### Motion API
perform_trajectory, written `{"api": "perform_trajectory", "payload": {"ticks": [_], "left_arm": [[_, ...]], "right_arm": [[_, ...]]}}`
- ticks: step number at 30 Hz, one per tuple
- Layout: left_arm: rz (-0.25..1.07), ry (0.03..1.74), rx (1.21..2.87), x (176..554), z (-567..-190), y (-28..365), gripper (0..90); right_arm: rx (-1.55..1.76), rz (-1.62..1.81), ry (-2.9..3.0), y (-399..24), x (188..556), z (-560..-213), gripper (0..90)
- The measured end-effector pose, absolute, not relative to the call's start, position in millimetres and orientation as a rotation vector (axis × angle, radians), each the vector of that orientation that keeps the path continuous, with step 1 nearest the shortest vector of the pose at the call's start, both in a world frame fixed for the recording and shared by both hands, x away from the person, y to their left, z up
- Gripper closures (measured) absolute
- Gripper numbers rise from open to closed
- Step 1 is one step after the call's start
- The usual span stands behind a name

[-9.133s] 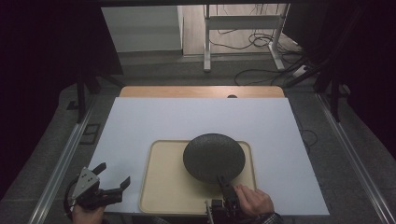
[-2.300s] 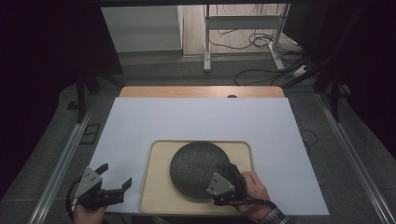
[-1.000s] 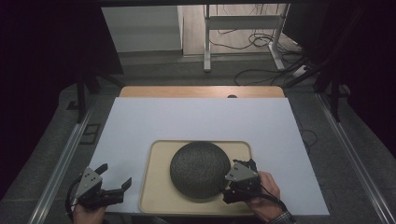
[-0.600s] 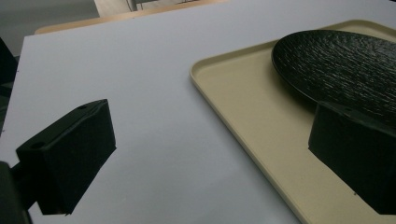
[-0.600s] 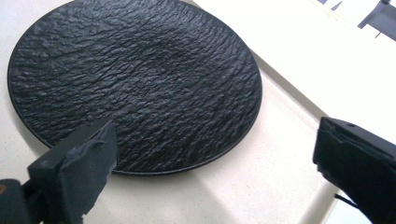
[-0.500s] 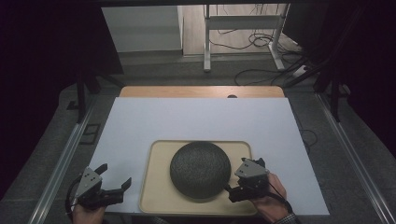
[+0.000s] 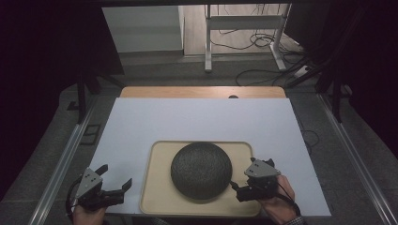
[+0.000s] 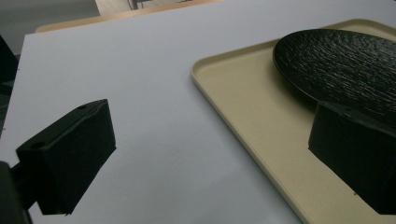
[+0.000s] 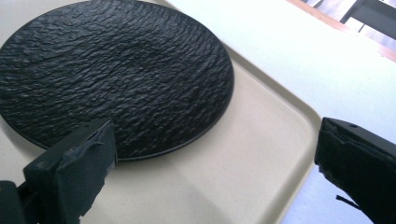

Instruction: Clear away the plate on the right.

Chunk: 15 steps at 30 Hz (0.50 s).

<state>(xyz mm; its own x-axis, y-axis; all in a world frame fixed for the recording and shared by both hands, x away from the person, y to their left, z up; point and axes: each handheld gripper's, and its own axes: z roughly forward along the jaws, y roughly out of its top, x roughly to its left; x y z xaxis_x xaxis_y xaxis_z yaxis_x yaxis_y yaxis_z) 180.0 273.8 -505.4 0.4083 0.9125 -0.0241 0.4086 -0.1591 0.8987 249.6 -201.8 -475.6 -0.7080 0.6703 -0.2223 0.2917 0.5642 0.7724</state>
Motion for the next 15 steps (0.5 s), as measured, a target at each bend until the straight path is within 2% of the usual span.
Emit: {"api": "perform_trajectory", "payload": {"ticks": [15], "left_arm": [[0.688,1.159,1.747,180,-505,274,0.4]], "right_arm": [[0.839,1.021,2.245,-227,248,-474,0.0]]}}
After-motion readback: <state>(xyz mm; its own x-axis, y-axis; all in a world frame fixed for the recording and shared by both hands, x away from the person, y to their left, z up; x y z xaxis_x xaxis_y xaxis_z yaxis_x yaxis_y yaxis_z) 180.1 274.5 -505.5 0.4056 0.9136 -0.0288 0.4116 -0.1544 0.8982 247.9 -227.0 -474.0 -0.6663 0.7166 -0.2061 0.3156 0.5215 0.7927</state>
